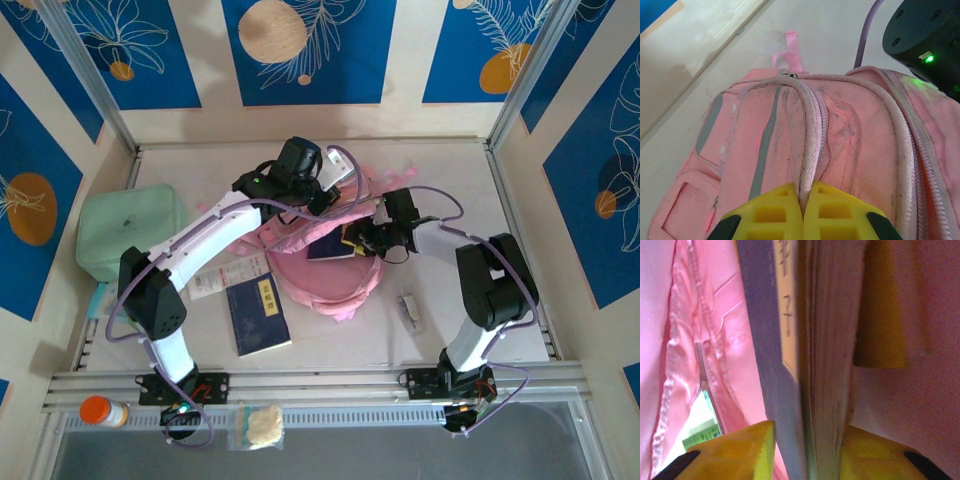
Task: Pack books, pencil case, and school supplies into a backpack
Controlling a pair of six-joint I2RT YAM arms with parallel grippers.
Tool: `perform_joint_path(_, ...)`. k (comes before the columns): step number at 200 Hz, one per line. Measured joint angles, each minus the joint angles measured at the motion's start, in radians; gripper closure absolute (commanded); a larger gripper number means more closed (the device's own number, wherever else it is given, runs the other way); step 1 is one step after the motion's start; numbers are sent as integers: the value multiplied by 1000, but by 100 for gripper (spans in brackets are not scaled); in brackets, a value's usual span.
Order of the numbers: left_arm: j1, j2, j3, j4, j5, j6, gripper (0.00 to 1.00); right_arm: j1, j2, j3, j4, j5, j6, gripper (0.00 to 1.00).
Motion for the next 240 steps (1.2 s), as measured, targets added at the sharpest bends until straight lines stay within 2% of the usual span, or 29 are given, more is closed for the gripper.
perform_joint_path(20, 1, -7, -16, 7, 0, -3, 100, -2, -50, -21, -45, 53, -2, 60)
perform_joint_path(47, 3, -9, -19, 9, 0, -8, 100, 17, -204, -95, -109, 141, 0, 62)
perform_joint_path(69, 3, -13, -25, 14, 0, -8, 100, 74, -269, -105, -161, 198, -1, 68)
perform_joint_path(81, 3, -13, -25, 14, 0, -8, 100, 121, -273, -110, -164, 224, 6, 76)
perform_joint_path(106, 4, -13, -25, 15, 0, -8, 100, 208, -212, -111, -142, 250, 31, 94)
perform_joint_path(142, 5, -13, -25, 15, 0, -11, 100, 250, -92, -104, -73, 324, 65, 100)
perform_joint_path(208, 14, -14, -25, 37, 0, -11, 100, 214, -38, -53, 132, 527, 157, 100)
perform_joint_path(240, 18, -14, -25, 41, -7, -11, 100, 215, 13, -18, 184, 556, 165, 99)
